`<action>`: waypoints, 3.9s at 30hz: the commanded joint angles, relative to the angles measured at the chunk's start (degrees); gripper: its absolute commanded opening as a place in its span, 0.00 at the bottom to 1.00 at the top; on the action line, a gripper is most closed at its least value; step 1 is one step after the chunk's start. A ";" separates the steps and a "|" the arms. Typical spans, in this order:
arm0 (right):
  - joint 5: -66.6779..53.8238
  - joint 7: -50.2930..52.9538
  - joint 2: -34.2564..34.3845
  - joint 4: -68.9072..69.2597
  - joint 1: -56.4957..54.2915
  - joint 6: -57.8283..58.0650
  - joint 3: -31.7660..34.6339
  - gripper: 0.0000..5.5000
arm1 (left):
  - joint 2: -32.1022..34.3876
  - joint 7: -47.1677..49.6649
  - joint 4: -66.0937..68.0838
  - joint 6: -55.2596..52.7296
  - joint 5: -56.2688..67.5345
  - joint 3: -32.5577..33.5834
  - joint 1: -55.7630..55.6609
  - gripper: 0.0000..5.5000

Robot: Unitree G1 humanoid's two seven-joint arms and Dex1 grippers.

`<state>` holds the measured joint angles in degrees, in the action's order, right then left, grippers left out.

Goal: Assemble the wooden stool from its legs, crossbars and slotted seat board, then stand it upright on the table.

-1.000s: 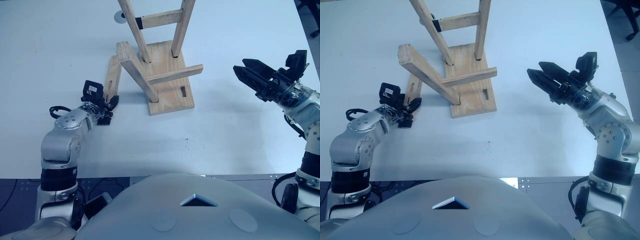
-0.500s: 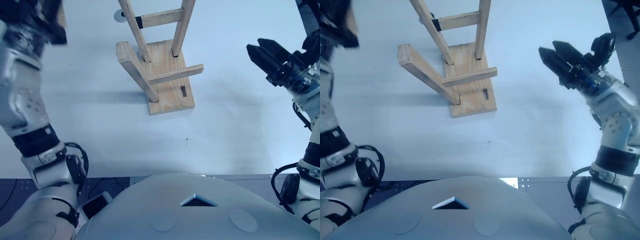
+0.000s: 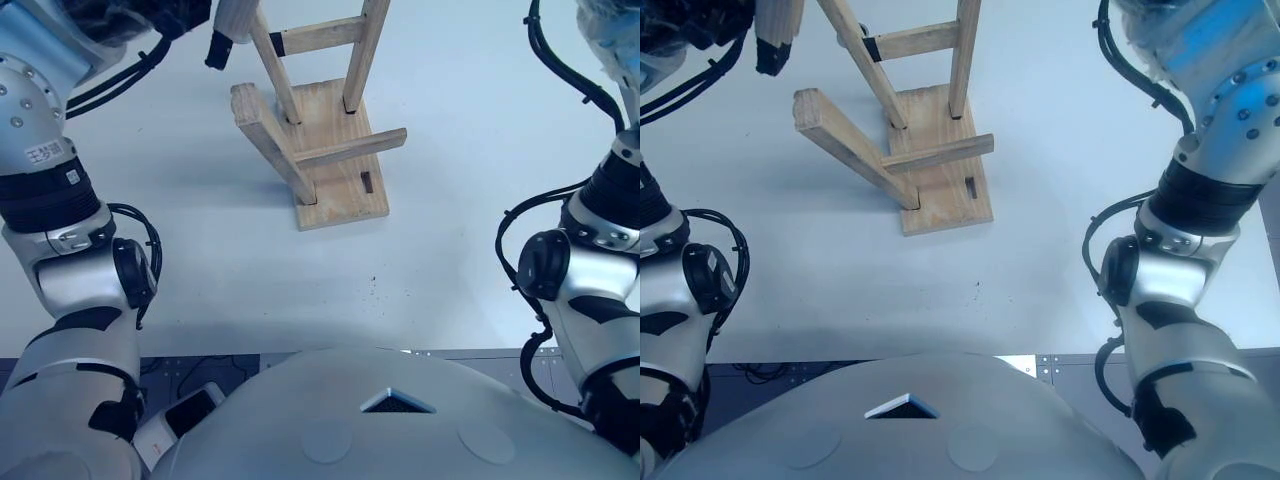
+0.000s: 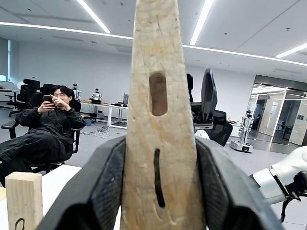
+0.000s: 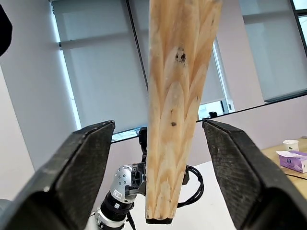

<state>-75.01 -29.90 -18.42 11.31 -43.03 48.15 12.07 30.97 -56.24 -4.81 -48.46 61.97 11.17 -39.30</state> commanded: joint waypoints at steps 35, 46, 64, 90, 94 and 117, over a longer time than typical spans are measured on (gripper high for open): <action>15.98 -3.40 0.12 -6.66 9.18 -8.47 -1.81 0.37 | 8.84 -0.91 1.18 1.77 -7.98 6.17 15.79 0.79; 32.15 -16.24 -2.81 -19.10 18.22 -17.12 -5.84 0.37 | 7.09 -8.56 -5.42 18.49 -26.34 -10.11 36.30 0.79; 36.86 -24.59 -6.80 -15.32 23.70 -15.35 -7.93 0.37 | 2.34 -7.12 -5.09 22.10 -24.27 -8.51 31.82 0.49; 49.98 -49.64 -23.33 -21.24 22.64 -31.02 -21.35 0.37 | 7.50 -23.47 1.91 24.30 -26.04 -13.43 24.91 0.41; 50.06 -52.68 -25.03 -21.56 21.16 -30.88 -22.36 0.37 | 7.37 -23.59 1.72 24.21 -26.06 -13.80 24.54 0.41; 47.77 -50.93 -25.43 -12.15 22.06 -28.51 -24.24 0.37 | 6.01 -23.09 -2.15 22.77 -25.05 -14.01 24.56 0.41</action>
<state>-31.46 -82.20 -45.42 -1.18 -22.48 17.62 -8.36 37.64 -78.48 -5.31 -24.84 35.11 -2.34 -13.76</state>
